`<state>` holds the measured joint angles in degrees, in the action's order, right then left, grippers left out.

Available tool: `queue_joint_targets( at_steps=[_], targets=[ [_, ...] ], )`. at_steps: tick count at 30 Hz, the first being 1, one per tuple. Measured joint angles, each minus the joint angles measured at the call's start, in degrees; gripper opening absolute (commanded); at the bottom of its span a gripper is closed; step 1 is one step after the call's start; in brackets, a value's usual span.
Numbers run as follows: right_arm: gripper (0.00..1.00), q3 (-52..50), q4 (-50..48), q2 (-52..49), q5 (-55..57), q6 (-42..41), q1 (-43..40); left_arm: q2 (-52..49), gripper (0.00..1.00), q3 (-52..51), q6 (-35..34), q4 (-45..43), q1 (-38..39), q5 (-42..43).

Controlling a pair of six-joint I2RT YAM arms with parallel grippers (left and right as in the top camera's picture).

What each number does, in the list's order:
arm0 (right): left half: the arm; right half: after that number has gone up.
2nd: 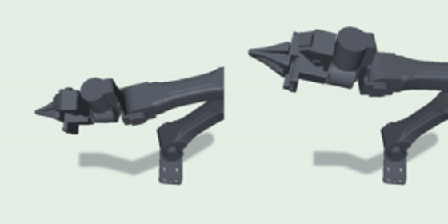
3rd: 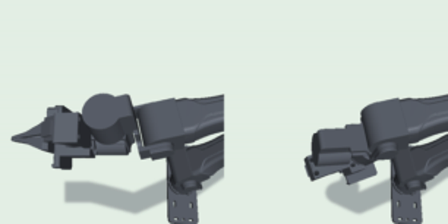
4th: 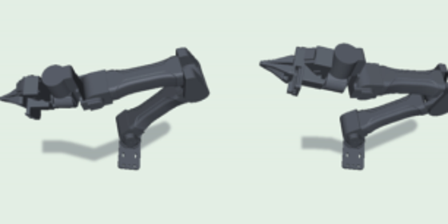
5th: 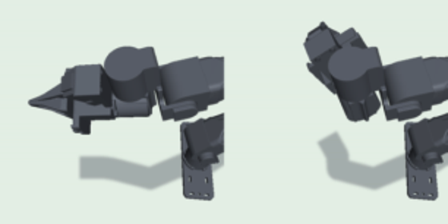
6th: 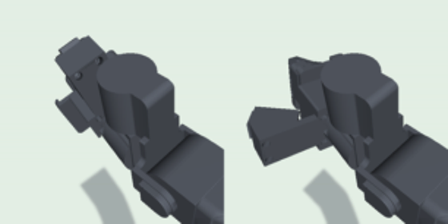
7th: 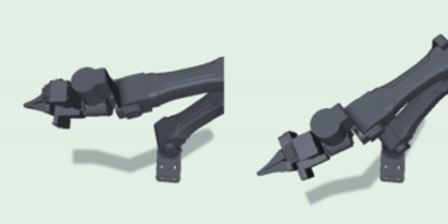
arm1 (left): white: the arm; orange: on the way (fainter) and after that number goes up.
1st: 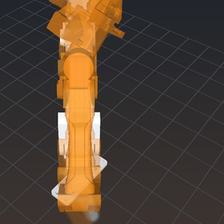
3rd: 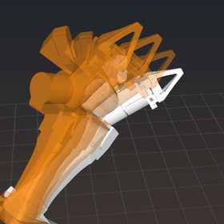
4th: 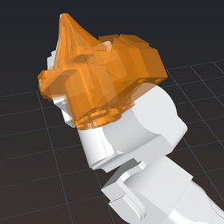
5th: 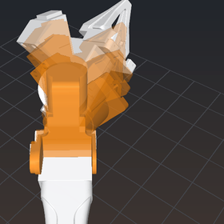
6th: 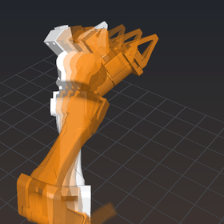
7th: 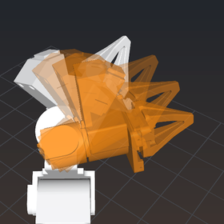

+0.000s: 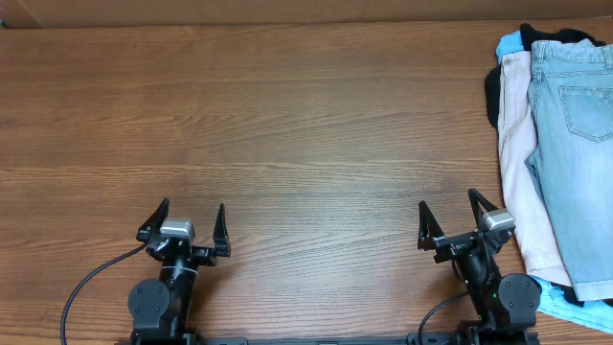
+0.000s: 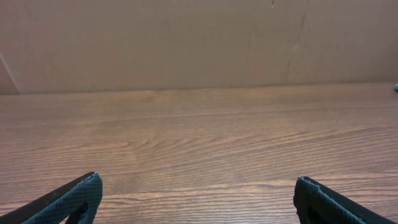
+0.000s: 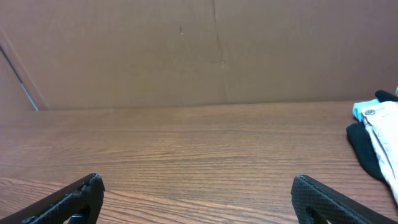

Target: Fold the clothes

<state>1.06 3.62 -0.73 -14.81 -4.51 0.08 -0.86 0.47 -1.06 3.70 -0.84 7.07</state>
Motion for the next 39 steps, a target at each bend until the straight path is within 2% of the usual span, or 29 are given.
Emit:
queue_joint_targets(
  at_steps=[11, 19, 25, 33, 39],
  targets=[
    [1.00, 0.00, -0.57, 0.00, -0.44, 0.02, 0.00, 0.00, 1.00, 0.00, 0.00, 0.00, 0.00, 0.00],
    [1.00, 0.00, -12.68, 0.00, -2.54, 0.04, 0.00, 0.00, 1.00, 0.00, 0.00, -0.74, 0.00, 0.20],
    [1.00, 1.62, -13.88, 0.00, -0.90, 0.07, -0.04, 0.00, 1.00, 1.51, -0.26, -1.51, 0.00, 3.06],
    [1.00, 15.04, -10.21, -0.37, 2.69, 3.52, -0.04, -0.07, 1.00, 17.57, -0.22, 4.00, 0.00, 4.72],
    [1.00, 27.39, -3.30, -6.73, 5.38, 6.14, -0.04, -4.96, 1.00, 31.98, 0.04, 13.22, 0.00, 4.00]
  ],
)
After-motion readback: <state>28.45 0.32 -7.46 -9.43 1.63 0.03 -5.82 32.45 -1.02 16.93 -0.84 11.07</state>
